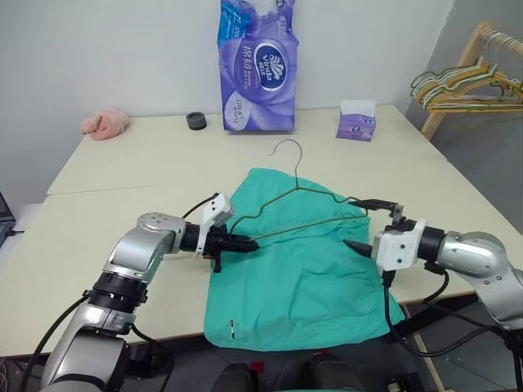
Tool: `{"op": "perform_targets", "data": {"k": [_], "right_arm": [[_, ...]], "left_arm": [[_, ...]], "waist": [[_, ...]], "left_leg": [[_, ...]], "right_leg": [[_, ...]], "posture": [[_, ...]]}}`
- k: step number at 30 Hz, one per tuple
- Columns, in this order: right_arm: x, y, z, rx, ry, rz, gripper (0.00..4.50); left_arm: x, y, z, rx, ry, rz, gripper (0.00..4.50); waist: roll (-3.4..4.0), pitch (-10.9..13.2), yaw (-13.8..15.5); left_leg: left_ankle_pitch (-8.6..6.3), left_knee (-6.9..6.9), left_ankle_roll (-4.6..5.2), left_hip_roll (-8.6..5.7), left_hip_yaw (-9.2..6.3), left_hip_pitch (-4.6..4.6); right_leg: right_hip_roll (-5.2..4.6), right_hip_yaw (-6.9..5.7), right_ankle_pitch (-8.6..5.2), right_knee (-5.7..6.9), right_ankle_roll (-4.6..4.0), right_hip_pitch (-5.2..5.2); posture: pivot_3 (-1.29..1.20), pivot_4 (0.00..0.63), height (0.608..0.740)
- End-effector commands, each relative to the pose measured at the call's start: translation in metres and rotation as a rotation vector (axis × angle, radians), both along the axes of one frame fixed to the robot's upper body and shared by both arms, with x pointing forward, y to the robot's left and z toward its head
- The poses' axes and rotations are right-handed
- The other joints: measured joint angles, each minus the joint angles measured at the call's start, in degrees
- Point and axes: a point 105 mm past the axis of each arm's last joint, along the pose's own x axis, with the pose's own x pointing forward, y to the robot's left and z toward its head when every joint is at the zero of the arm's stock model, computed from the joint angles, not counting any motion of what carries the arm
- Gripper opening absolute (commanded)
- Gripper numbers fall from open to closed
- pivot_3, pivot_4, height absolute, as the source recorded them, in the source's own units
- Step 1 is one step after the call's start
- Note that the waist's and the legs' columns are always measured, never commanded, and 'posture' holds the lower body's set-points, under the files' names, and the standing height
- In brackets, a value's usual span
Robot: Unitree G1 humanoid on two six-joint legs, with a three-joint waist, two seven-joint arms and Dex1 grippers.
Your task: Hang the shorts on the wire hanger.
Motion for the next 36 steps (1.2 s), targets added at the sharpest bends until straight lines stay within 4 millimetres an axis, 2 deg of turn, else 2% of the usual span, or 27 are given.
{"op": "perform_targets", "data": {"k": [1,6,13,17,22,24,27,36], "right_arm": [[-0.005,-0.014,0.02,0.129,0.169,-0.128,4.45],[-0.021,-0.016,0.005,0.122,0.436,-0.201,4.45],[-0.021,-0.02,-0.007,0.087,0.59,-0.263,4.45],[-0.026,-0.018,-0.023,0.021,0.722,-0.253,4.45],[-0.022,-0.02,-0.035,-0.013,0.757,-0.257,4.45],[-0.02,-0.02,-0.039,-0.01,0.771,-0.261,4.08],[-0.02,-0.021,-0.042,-0.02,0.789,-0.259,3.25],[-0.029,-0.018,-0.047,-0.033,0.833,-0.235,0.21]], "left_arm": [[0.005,-0.002,0.01,0.09,-0.198,-0.059,0.0],[-0.008,-0.016,0.017,0.127,-0.29,-0.193,0.0],[-0.013,-0.026,0.022,0.188,-0.378,-0.307,0.0],[-0.019,-0.034,0.023,0.191,-0.406,-0.358,0.0],[-0.02,-0.038,0.026,0.176,-0.411,-0.359,0.0],[-0.021,-0.038,0.027,0.178,-0.416,-0.365,0.0],[-0.022,-0.039,0.027,0.181,-0.419,-0.369,0.0],[-0.021,-0.037,0.022,0.208,-0.446,-0.369,0.0]], "waist": [[0.0,0.0,0.1],[0.01,0.0,0.0],[0.01,0.0,-0.2],[0.0,0.0,-0.3],[0.0,0.0,-0.3],[0.0,0.0,-0.3],[0.01,0.0,-0.3],[0.0,0.0,-0.2]], "left_leg": [[0.0,0.0,0.0,0.0,-0.01,0.0],[-0.01,-0.03,0.0,0.01,-0.03,0.0],[-0.01,-0.03,0.01,0.01,0.02,0.0],[-0.01,-0.03,0.02,0.01,0.02,-0.02],[-0.01,-0.03,0.02,0.01,0.03,-0.02],[-0.01,-0.03,0.02,0.01,0.03,-0.02],[-0.01,-0.03,0.02,0.01,0.03,-0.02],[-0.02,-0.03,0.02,0.01,0.02,-0.02]], "right_leg": [[-0.01,-0.01,0.0,0.0,0.0,0.0],[-0.06,-0.05,0.0,-0.05,-0.01,0.01],[-0.06,-0.07,-0.06,-0.07,0.09,-0.01],[-0.06,-0.07,-0.09,-0.1,0.15,-0.01],[-0.06,-0.07,-0.18,-0.1,0.3,-0.01],[-0.06,-0.07,-0.17,-0.09,0.3,-0.01],[-0.06,-0.07,-0.17,-0.08,0.3,-0.01],[-0.06,-0.08,-0.17,-0.09,0.31,-0.01]], "posture": [[-0.13,0.067,0.74],[-0.15,0.067,0.74],[-0.16,0.067,0.74],[-0.16,0.067,0.74],[-0.16,0.067,0.74],[-0.15,0.066,0.74],[-0.15,0.065,0.74],[-0.15,0.064,0.74]]}}
